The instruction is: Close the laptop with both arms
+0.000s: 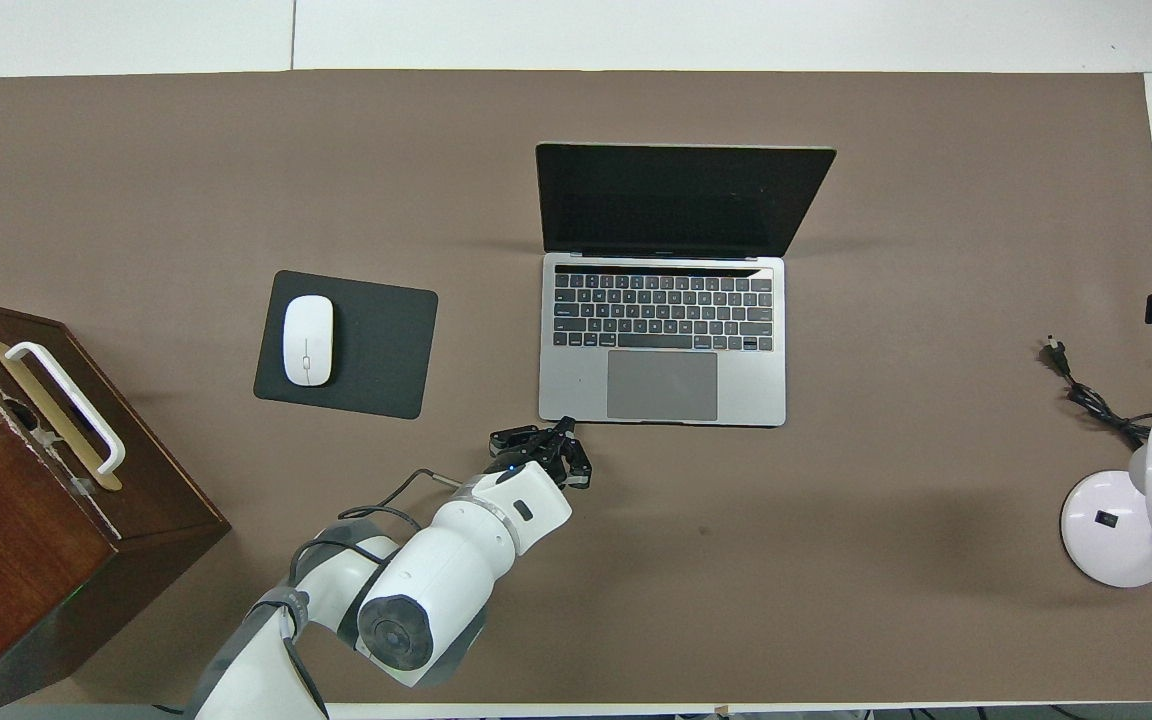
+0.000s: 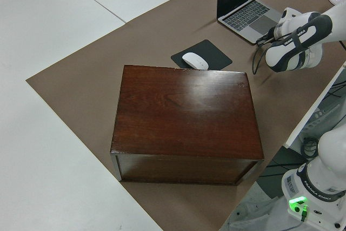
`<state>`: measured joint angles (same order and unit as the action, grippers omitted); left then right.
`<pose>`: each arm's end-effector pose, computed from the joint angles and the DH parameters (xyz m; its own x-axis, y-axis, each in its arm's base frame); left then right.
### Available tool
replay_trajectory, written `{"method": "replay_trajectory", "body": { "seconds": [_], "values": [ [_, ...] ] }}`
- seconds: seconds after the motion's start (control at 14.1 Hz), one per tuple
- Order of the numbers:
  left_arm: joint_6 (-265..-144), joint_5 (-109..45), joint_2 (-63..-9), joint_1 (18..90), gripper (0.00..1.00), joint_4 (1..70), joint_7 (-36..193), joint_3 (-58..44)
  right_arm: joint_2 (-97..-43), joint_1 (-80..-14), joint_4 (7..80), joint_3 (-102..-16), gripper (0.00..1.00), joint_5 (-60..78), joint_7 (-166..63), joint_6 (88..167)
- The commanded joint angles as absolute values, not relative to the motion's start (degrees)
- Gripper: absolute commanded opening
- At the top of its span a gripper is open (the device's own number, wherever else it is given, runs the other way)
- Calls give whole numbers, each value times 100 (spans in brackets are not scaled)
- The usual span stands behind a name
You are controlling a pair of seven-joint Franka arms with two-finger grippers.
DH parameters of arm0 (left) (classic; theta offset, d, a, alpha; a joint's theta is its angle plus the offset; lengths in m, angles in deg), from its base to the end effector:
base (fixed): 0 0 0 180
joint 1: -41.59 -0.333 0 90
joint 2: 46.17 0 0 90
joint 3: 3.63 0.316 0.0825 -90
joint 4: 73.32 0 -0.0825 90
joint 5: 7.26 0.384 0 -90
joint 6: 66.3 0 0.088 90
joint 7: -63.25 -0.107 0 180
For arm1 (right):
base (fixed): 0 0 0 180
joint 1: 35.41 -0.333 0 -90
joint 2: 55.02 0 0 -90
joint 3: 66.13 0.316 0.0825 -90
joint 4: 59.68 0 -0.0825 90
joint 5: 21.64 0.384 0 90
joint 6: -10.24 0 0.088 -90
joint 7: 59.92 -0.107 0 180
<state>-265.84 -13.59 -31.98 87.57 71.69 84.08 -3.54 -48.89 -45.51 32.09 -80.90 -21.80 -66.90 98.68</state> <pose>0.3620 -0.3546 0.2646 0.7902 -0.1682 0.5894 -0.3862 -0.8833 0.2657 0.5168 -0.0508 0.6629 0.9785 -0.2017 0.0420 -0.2006 -0.9792 -0.0298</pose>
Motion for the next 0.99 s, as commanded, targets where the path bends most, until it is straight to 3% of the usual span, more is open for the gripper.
{"method": "replay_trajectory", "body": {
  "seconds": [0.0, 0.35, 0.57, 0.64, 0.92],
  "values": [
    [-26705, -1429, -3149, 8667, 0, 7003, 8328, -284, -4763, -4499, 3340, -8089, 100, -2085, -6625, 9866],
    [-26705, -1438, -3219, 8947, 0, 7213, 8634, -302, -4781, -4508, 3340, -8089, 100, -2085, -6652, 10102],
    [-26696, -1446, -3394, 8966, 0, 7319, 8671, -302, -4895, -4465, 3349, -8089, 92, -2076, -6555, 10418],
    [-26705, -1446, -3474, 8975, 0, 7389, 8689, -302, -4965, -4429, 3340, -8098, 85, -2041, -6424, 10559],
    [-26705, -1438, -3527, 8792, 0, 7337, 8637, -293, -5307, -4385, 3279, -8098, 39, -2076, -6265, 11016]
  ]
}}
